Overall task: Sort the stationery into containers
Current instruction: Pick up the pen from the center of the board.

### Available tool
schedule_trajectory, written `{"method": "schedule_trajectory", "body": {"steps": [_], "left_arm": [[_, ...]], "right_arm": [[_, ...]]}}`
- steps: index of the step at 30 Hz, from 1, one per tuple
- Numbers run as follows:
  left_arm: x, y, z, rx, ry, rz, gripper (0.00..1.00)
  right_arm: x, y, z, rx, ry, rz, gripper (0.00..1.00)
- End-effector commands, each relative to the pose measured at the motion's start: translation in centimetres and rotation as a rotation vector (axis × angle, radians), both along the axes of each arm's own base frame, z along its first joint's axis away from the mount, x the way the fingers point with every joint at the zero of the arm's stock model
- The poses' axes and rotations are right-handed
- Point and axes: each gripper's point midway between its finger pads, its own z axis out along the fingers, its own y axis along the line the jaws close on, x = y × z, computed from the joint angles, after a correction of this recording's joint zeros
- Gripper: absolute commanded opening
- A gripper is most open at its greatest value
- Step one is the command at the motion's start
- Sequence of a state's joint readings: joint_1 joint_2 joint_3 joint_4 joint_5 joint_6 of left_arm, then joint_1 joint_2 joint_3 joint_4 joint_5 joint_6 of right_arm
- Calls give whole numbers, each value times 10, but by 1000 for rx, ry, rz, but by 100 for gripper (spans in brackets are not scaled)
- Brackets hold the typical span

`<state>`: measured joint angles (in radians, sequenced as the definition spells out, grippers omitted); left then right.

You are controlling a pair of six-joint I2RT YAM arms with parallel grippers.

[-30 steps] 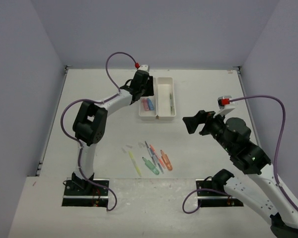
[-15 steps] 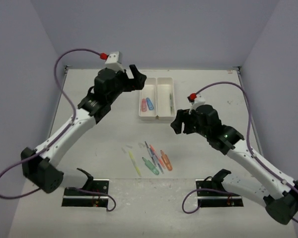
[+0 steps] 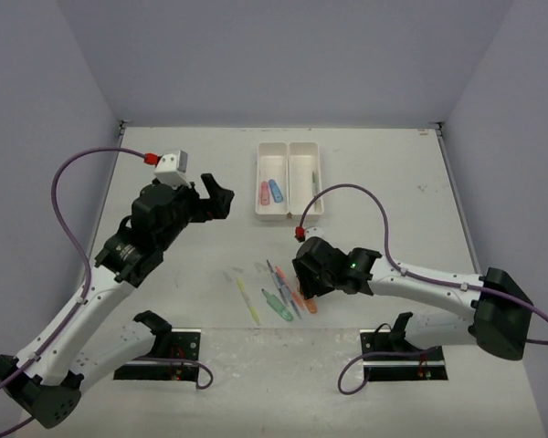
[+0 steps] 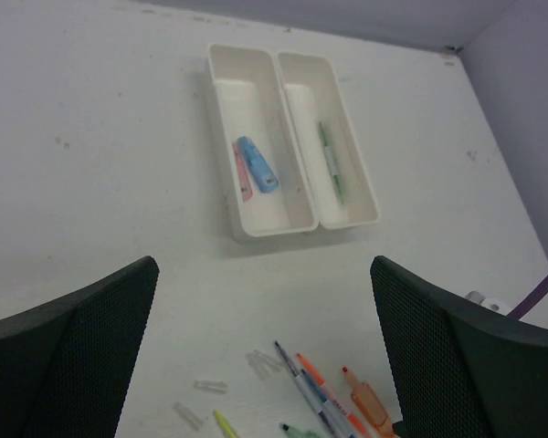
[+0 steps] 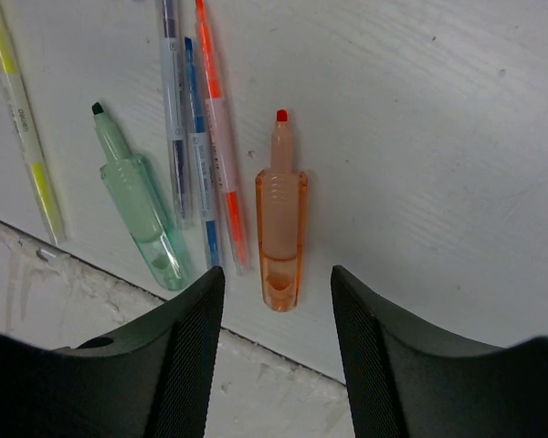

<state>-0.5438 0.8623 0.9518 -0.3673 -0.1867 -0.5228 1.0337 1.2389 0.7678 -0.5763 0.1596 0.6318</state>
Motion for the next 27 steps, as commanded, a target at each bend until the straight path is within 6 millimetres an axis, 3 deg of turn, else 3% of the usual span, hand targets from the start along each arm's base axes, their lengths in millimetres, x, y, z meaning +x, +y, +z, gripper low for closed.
{"method": "schedule_trajectory", "body": {"steps": [1, 6, 16, 22, 25, 27], "left_arm": [[-13, 6, -25, 46, 64, -15, 100], [-14, 2, -39, 55, 87, -35, 100], [-17, -1, -52, 68, 108, -61, 100], [-18, -2, -60, 72, 120, -72, 100], [-18, -5, -62, 72, 125, -85, 100], [-18, -8, -64, 60, 126, -100, 100]], "right_arm": [[-9, 9, -18, -26, 49, -31, 51], [-13, 12, -34, -85, 74, -23, 48], [-18, -5, -61, -181, 111, -63, 45], [-21, -8, -66, -190, 130, -82, 37], [-19, -12, -63, -204, 118, -96, 25], [-14, -13, -53, -201, 87, -112, 10]]}}
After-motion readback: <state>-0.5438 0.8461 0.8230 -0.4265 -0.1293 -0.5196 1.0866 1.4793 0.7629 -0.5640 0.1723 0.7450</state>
